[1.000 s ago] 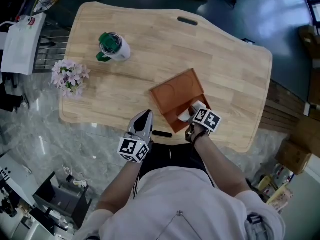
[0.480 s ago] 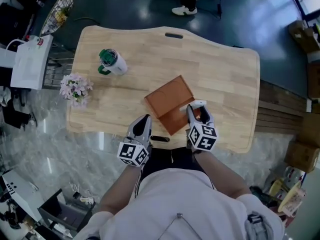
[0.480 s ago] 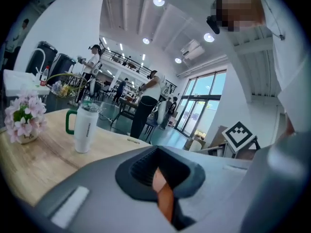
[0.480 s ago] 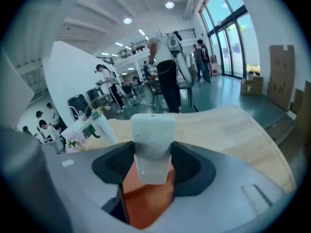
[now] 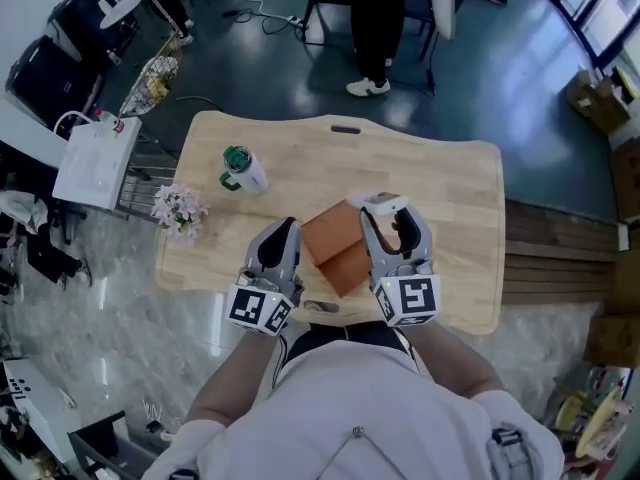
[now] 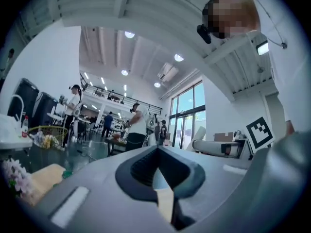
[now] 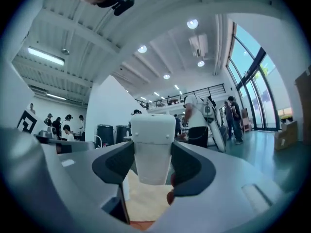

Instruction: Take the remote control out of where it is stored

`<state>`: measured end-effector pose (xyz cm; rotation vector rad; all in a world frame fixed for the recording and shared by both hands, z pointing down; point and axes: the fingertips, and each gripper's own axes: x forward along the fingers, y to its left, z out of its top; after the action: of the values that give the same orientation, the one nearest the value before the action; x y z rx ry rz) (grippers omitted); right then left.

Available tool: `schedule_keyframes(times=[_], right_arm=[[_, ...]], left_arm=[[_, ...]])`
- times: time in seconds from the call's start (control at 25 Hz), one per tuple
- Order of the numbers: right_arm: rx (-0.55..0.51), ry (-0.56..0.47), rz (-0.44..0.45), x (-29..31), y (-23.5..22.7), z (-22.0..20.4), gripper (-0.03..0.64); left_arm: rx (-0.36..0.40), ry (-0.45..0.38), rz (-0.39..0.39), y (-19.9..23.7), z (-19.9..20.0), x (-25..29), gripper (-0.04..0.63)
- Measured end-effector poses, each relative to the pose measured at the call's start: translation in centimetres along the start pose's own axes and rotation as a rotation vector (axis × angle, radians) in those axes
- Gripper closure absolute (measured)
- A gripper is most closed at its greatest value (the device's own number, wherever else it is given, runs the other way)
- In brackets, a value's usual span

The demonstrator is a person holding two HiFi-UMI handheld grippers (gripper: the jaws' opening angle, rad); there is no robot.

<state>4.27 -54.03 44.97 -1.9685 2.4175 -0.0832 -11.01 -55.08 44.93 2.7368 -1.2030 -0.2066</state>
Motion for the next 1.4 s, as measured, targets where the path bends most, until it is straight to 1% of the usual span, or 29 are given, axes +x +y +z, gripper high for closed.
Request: schedule_keyframes(times=[0.08, 0.16, 0.28, 0.52, 0.68, 1.08, 1.4], right_arm=[[-0.035, -0.065, 0.024, -0.3, 0.5, 2.6, 0.344], [-0.054, -0.109, 0.042, -0.5, 0.9, 4.4, 0.344], [-0.052, -0.139, 0.062, -0.5, 1.2, 5.6, 0.344], [-0.035, -0.153, 0.088, -0.3, 1.1, 6.3, 0.344], [-0.038, -0.153, 0.094, -0.3, 1.3, 6.8, 0.345], [-0.042, -0.135, 0.093, -0.7, 1.6, 6.4, 0.345], [-0.053, -0.122, 0.100, -0.8, 2.2, 6.4, 0.345]], left_arm=[[0.050, -0.046, -0.008, -1.0, 3.0, 0.2, 0.594], [0.094, -0.074, -0.010, -1.6, 4.9, 0.3, 0.594], [0.110, -0.086, 0.007, -1.7, 6.1, 0.3, 0.594], [0.121, -0.110, 0.036, -1.4, 6.6, -0.1, 0.595], [0.130, -0.103, 0.052, -1.6, 7.4, -0.5, 0.594], [0.128, -0.103, 0.063, -1.8, 6.7, -1.3, 0.595], [0.111, -0.084, 0.070, -1.5, 6.2, -1.7, 0.595]])
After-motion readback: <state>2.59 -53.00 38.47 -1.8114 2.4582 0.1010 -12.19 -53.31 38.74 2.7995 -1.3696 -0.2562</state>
